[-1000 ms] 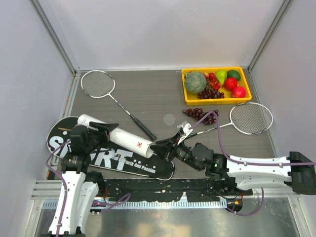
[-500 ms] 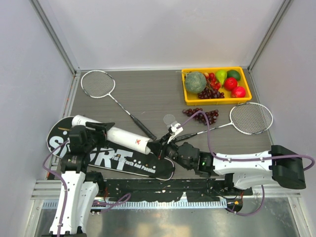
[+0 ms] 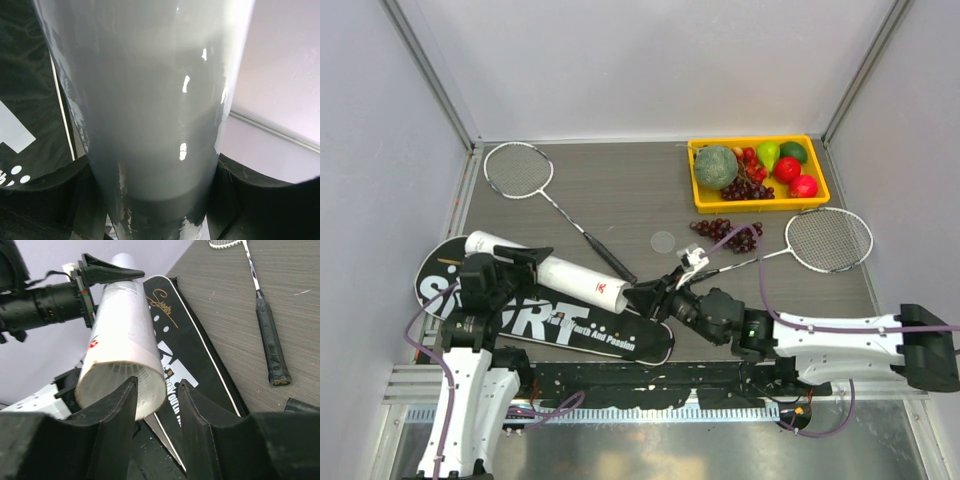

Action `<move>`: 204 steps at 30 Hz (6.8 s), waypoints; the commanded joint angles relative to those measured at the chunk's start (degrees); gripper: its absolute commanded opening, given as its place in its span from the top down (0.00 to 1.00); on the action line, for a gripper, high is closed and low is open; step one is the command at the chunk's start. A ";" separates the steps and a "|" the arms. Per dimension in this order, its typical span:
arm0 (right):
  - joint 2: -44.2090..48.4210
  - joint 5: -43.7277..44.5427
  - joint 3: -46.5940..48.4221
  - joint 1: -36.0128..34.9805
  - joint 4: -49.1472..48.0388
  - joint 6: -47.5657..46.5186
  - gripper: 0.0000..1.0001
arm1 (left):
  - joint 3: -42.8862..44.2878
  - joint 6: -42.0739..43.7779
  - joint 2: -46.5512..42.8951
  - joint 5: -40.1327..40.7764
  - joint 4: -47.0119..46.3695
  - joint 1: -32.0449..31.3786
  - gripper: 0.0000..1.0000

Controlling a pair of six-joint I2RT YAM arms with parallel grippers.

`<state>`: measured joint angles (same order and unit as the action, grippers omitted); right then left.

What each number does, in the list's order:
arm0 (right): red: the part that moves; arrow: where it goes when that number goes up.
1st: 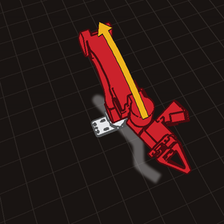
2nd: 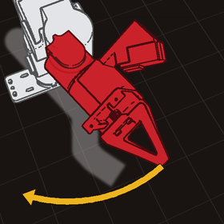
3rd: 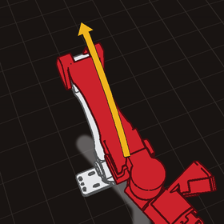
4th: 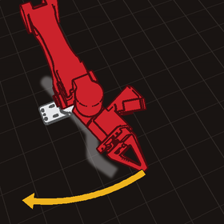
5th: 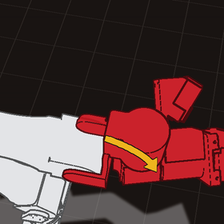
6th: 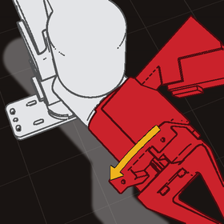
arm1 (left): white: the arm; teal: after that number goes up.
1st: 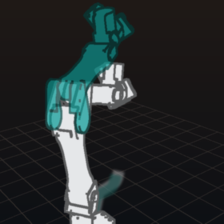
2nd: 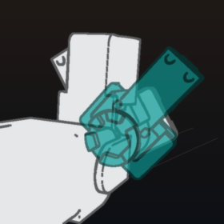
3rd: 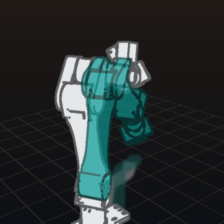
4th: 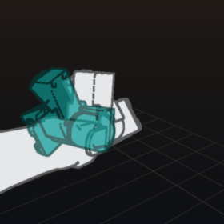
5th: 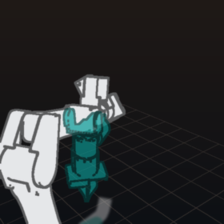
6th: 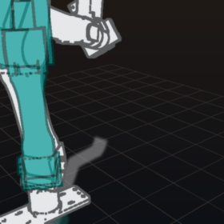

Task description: Pack up the badminton gear

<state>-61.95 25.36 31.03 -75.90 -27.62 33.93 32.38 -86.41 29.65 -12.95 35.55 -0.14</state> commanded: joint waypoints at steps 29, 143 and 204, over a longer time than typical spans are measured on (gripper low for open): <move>-17.91 -9.63 19.32 37.66 32.98 -5.28 0.66 | 3.13 24.71 -5.66 6.27 1.45 -0.30 1.00; 8.25 -16.05 -7.65 7.87 -18.88 -10.99 0.95 | -2.15 -9.30 0.94 -6.65 1.98 -0.21 1.00; -1.15 -16.66 -1.05 5.23 -13.16 -9.15 0.45 | -1.27 -6.75 2.43 -11.92 0.13 -0.21 1.00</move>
<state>-60.60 9.34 28.16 -70.37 -40.77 24.62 28.99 -94.78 32.53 -19.57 39.29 -0.08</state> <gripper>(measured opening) 0.555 0.659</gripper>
